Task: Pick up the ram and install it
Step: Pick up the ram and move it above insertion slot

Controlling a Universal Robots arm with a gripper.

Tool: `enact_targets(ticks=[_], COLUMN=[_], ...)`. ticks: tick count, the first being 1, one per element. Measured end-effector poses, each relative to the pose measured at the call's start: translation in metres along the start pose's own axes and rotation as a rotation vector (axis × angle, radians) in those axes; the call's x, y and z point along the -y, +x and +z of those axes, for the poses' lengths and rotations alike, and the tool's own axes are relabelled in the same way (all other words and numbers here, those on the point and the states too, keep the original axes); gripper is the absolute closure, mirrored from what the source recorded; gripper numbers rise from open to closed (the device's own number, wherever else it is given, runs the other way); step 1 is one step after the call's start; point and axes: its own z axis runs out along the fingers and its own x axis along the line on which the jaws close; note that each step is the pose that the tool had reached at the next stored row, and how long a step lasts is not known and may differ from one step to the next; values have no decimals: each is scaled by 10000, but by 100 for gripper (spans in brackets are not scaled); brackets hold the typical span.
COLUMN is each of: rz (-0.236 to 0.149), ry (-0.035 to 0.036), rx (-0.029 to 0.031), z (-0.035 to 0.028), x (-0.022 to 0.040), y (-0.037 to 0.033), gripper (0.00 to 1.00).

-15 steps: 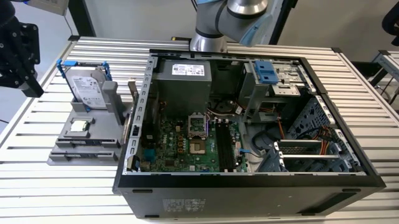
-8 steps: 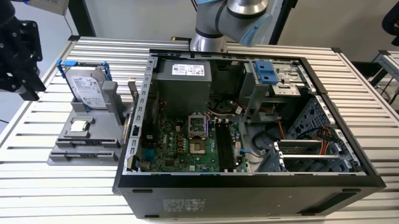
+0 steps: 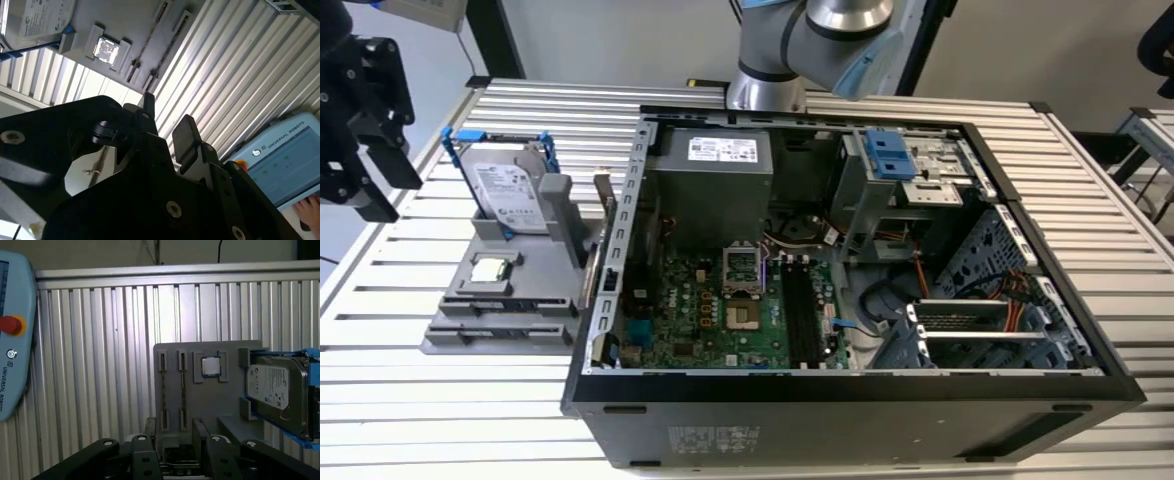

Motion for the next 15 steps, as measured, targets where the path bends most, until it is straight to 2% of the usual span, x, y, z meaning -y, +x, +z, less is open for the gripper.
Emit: enact_targets(ticks=[6,15], rz=[-453,-784], ry=[25,23], rx=[-3,-7], z=[17,90], x=[12,123], y=[0,-5], gripper=[0,0])
